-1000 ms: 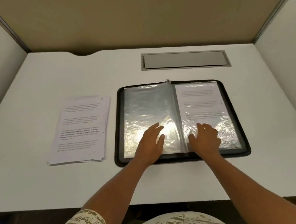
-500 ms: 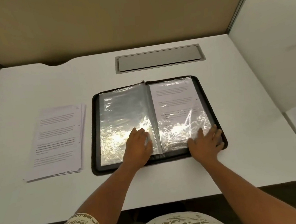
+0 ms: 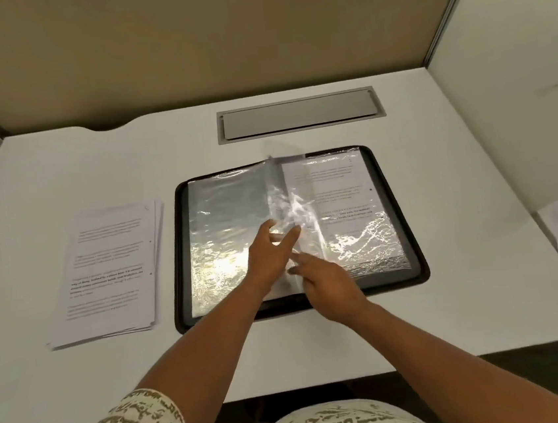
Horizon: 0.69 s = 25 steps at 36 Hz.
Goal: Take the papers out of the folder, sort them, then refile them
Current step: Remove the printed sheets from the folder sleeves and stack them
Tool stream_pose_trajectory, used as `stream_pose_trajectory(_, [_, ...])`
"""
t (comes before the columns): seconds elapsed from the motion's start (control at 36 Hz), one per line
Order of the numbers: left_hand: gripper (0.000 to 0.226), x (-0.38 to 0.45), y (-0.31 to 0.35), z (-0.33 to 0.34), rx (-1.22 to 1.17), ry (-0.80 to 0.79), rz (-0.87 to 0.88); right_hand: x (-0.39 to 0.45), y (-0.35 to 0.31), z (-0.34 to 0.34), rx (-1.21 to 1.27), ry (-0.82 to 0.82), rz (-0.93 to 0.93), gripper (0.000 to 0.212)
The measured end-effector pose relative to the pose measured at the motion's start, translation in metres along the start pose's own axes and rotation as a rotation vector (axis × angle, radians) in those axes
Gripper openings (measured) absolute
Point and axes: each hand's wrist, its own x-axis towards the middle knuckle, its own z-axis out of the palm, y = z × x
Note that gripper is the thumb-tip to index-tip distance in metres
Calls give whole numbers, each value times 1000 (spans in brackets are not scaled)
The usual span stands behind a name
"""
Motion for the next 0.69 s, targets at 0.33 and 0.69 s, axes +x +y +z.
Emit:
stream_pose_trajectory(0.33, [43, 8, -27, -59, -98, 314, -58, -16, 45, -51, 272, 568, 574, 23])
stream_pose_trajectory(0.69, [56, 8, -34, -80, 163, 523, -146, -46, 97, -38, -545, 164, 974, 45])
